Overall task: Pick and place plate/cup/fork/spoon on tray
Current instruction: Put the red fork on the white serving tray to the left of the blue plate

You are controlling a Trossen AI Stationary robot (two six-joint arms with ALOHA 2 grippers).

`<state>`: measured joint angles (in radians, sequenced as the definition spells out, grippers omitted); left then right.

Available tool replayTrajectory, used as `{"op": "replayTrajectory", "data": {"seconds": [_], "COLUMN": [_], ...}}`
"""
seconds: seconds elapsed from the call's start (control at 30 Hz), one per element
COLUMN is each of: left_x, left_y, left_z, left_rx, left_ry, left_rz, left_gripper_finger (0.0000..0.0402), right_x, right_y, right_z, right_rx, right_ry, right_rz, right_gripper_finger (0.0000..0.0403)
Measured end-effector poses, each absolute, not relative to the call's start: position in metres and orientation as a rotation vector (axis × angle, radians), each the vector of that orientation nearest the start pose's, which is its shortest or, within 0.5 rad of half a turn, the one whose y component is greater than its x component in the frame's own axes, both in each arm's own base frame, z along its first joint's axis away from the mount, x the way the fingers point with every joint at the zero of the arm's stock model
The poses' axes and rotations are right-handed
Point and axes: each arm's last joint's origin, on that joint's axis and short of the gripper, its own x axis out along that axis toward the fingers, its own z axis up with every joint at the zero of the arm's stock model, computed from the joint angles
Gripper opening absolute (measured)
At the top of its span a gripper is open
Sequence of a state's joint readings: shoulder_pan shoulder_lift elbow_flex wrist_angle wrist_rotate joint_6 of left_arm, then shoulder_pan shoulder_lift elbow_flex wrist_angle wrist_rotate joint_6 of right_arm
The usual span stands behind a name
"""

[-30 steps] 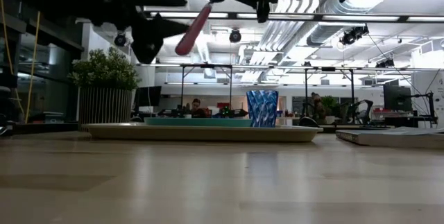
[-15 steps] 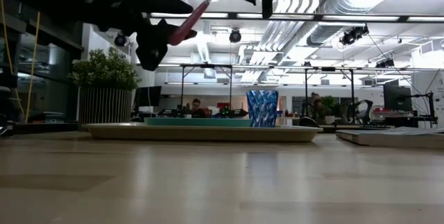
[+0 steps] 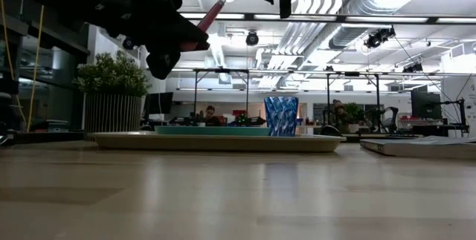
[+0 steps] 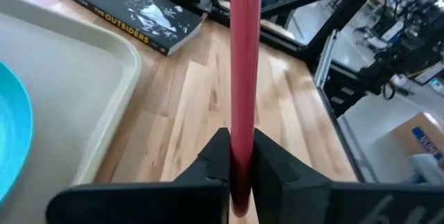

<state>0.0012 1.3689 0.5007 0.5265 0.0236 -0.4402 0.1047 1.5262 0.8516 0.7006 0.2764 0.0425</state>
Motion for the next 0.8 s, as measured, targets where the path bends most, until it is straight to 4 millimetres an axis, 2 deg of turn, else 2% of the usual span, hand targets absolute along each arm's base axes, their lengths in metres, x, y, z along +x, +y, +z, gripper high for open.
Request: {"op": "replayTrajectory", "data": {"seconds": [0.1,0.2,0.37,0.47,0.67,0.8], "left_x": [0.258,0.25,0.229,0.212,0.177,0.164], "left_y": [0.004,0.008,0.013,0.016,0.029,0.037], "left_z": [0.182,0.184,0.187,0.184,0.162,0.146], "left_rx": [-0.424,-0.412,-0.41,-0.419,-0.516,-0.585], "left_ry": [0.372,0.392,0.347,0.312,0.306,0.408], "left_rz": [0.088,0.16,0.254,0.34,0.635,0.787], "left_gripper_finger": [0.0004,0.0003,0.0002,0.0001,0.0001,0.0], "right_x": [0.327,0.317,0.295,0.283,0.271,0.273], "right_y": [0.026,0.023,0.019,0.017,0.016,0.016], "right_z": [0.266,0.275,0.291,0.298,0.297,0.292], "right_rx": [0.041,0.034,0.009,0.011,0.054,0.054], "right_ry": [0.009,0.038,0.094,0.126,0.198,0.236], "right_rz": [-0.186,-0.247,-0.335,-0.345,-0.367,-0.371], "right_gripper_finger": [0.0014,0.0045,0.011,0.0134,0.0141,0.0142]}}
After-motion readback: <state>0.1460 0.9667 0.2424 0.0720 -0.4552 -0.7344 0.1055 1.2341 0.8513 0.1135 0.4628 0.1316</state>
